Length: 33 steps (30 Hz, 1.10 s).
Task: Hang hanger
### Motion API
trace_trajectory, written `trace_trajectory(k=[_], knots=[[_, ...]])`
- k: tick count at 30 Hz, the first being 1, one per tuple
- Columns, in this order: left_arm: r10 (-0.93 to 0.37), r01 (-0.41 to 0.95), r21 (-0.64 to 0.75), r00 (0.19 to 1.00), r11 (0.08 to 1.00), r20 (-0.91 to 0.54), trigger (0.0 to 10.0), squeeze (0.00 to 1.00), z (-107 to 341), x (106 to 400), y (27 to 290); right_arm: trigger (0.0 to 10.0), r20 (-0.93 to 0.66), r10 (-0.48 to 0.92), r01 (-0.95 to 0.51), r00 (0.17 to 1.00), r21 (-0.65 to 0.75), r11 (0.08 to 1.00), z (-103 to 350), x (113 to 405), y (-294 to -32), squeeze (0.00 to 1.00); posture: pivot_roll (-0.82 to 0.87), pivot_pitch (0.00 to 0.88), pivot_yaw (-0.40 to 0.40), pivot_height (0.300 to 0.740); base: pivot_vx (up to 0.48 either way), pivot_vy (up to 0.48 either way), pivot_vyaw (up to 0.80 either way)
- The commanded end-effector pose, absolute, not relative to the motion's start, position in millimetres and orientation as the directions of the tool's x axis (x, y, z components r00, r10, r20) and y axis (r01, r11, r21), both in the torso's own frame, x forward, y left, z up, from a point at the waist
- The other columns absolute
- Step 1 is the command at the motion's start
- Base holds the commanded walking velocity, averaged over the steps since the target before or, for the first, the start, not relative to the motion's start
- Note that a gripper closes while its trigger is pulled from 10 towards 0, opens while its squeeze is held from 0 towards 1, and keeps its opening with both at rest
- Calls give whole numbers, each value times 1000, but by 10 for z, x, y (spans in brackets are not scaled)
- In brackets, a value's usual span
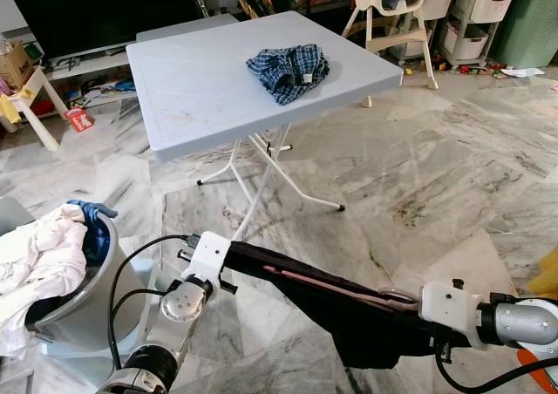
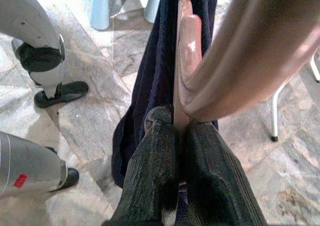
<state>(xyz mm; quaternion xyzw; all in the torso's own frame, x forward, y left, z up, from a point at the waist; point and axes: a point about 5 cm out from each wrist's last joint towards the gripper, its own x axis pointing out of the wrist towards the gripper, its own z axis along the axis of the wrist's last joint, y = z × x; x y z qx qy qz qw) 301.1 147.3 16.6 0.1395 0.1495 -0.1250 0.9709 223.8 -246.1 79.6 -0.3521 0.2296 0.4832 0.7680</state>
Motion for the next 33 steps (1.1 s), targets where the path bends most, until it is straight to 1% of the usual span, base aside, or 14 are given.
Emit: trace_trajectory(k=[1,2,6,7,9,12,15,19,26,27,28,29,30,33], knots=[[53,37,307,959,951,-278,0,0,311,3079,2097,10000,-794,427,-887,433,-293,356,788,2157,-2855,0,-185,1,121,740,0,0,0],[54,36,307,959,951,-280,0,0,309,3077,2101,10000,-789,435,-887,434,-292,357,792,2161,-2838,0,-185,1,121,740,0,0,0],[54,42,305,952,951,-300,0,0,250,3028,2105,10000,-733,472,-864,491,-338,373,868,2263,-2764,0,-182,0,121,740,0,0,0],[48,51,303,949,952,-311,118,0,220,3008,2086,10000,-697,490,-847,523,-360,392,915,2324,-2723,0,-182,0,120,740,0,0,0],[45,55,301,948,952,-316,196,0,208,3000,2075,10000,-680,504,-841,533,-362,402,939,2348,-2695,0,-183,0,119,740,0,0,0],[35,68,297,944,952,-329,471,0,169,2978,2029,10000,-606,567,-827,558,-358,433,1032,2417,-2561,0,-187,0,116,740,0,0,0],[29,74,293,942,953,-334,510,0,153,2971,1999,10000,-568,600,-825,564,-348,445,1078,2442,-2483,0,-188,0,113,740,0,0,0],[23,78,287,942,955,-334,667,0,148,2972,1970,10000,-577,595,-828,559,-354,434,1053,2442,-2477,0,-188,0,113,740,0,0,0],[16,86,280,938,956,-345,784,0,125,2959,1953,10000,-546,610,-818,574,-347,459,1102,2472,-2439,0,-188,0,111,740,0,0,0],[9,95,275,936,957,-353,902,0,112,2951,1937,10000,-524,620,-811,584,-341,475,1122,2491,-2415,0,-188,0,112,740,0,0,0],[-13,117,263,931,958,-365,1216,0,86,2937,1886,10000,-472,633,-789,614,-336,514,1157,2542,-2364,0,-188,0,112,740,0,0,0],[-13,117,263,931,958,-365,1216,0,86,2937,1886,10000,-472,633,-789,614,-336,514,1157,2542,-2364,0,-188,0,112,740,0,0,0],[-50,151,244,925,958,-376,1647,0,56,2918,1804,10000,-384,618,-727,686,-350,590,1193,2645,-2299,0,-189,0,112,740,0,0,0],[-93,192,222,917,956,-389,1882,0,12,2882,1694,10000,-251,563,-616,788,-300,728,1225,2790,-2198,0,-187,0,109,740,0,0,0]])
